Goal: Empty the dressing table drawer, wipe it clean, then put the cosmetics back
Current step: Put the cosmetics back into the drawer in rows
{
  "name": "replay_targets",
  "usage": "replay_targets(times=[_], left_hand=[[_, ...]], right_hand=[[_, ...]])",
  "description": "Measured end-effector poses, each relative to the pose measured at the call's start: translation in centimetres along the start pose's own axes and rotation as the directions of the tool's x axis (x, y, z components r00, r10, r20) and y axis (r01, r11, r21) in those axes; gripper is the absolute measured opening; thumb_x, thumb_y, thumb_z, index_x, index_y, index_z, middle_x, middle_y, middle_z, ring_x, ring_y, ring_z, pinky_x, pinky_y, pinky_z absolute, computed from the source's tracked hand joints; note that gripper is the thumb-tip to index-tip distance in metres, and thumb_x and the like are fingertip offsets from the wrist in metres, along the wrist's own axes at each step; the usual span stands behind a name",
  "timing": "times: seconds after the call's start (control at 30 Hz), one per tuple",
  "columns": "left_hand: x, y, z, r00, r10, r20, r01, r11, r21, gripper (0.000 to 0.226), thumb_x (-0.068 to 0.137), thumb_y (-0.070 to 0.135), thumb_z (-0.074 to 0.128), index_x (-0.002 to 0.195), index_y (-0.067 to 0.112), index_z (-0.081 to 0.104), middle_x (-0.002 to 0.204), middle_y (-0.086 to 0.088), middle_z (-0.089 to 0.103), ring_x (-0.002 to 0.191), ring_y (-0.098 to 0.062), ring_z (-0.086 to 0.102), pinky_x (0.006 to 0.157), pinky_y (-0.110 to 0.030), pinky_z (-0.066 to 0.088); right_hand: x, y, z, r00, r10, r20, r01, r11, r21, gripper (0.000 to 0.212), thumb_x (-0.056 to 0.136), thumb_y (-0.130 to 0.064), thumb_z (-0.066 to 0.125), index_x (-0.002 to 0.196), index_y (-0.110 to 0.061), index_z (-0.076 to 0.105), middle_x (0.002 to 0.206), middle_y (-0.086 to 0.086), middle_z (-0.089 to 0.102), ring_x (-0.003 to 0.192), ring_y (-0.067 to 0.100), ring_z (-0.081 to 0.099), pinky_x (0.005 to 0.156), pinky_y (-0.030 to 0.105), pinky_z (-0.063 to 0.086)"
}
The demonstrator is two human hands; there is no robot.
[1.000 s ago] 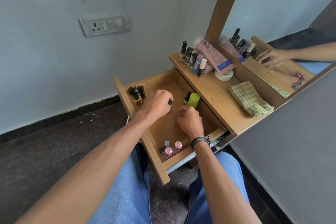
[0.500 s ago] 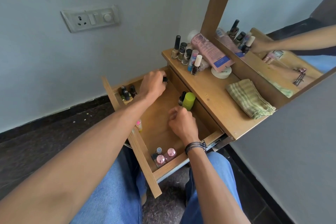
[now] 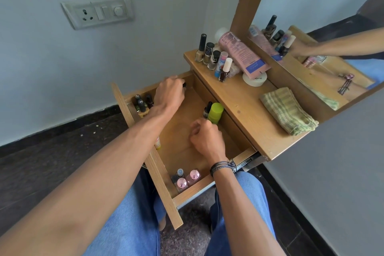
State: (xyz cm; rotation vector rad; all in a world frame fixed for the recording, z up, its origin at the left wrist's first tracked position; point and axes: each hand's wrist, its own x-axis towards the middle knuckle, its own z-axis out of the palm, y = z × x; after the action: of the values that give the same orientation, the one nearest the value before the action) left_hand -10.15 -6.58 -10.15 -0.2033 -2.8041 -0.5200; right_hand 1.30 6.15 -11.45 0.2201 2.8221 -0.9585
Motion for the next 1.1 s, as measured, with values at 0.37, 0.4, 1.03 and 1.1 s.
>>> replay_targets(times=[0.37,0.4,1.03,1.1], left_hand=[[-0.3,0.5,-0.3,0.999,-0.042,-0.016,0.042,0.998,-0.037,0.033,0.095,0.011,0.071,0.127,0.008,0.067,0.115,-0.017,0.074,0.1,-0.037,0.073,0.08,-0.044,0.062],[-0.3,0.5,-0.3,0.999,-0.046,-0.025,0.045,0.997,-0.055,0.032,0.095,0.013,0.07,0.127,0.009,0.067,0.114,-0.015,0.075,0.098,-0.035,0.074,0.078,-0.043,0.062],[0.5,0.5,-0.9,0.943,0.107,-0.315,-0.215,0.919,-0.332,0.013,0.095,0.007,0.061,0.107,0.01,0.066,0.105,-0.003,0.075,0.089,-0.017,0.072,0.062,-0.03,0.059],[0.5,0.7,-1.0,0.942,0.122,-0.314,-0.232,0.912,-0.34,0.013,0.095,0.008,0.062,0.106,0.011,0.066,0.103,-0.001,0.074,0.087,-0.015,0.07,0.061,-0.024,0.053]], right_hand=[[-0.3,0.1,-0.1,0.999,-0.025,-0.039,0.026,1.0,0.015,0.021,0.085,-0.012,0.063,0.1,-0.027,0.067,0.092,-0.004,0.072,0.087,0.024,0.07,0.074,0.037,0.058],[-0.5,0.0,-0.2,0.997,-0.037,-0.06,0.039,0.999,0.033,0.021,0.085,-0.011,0.065,0.1,-0.026,0.067,0.092,-0.006,0.071,0.087,0.021,0.07,0.075,0.037,0.059],[6.9,-3.4,-10.1,0.812,-0.057,-0.58,0.228,0.947,0.226,0.063,0.082,-0.048,0.08,0.135,-0.024,0.055,0.122,-0.007,0.047,0.082,-0.006,0.054,0.07,0.005,0.038],[7.3,-3.4,-10.0,0.83,-0.069,-0.554,0.228,0.948,0.224,0.059,0.083,-0.048,0.08,0.133,-0.026,0.058,0.123,-0.006,0.047,0.088,-0.002,0.054,0.078,0.011,0.042]])
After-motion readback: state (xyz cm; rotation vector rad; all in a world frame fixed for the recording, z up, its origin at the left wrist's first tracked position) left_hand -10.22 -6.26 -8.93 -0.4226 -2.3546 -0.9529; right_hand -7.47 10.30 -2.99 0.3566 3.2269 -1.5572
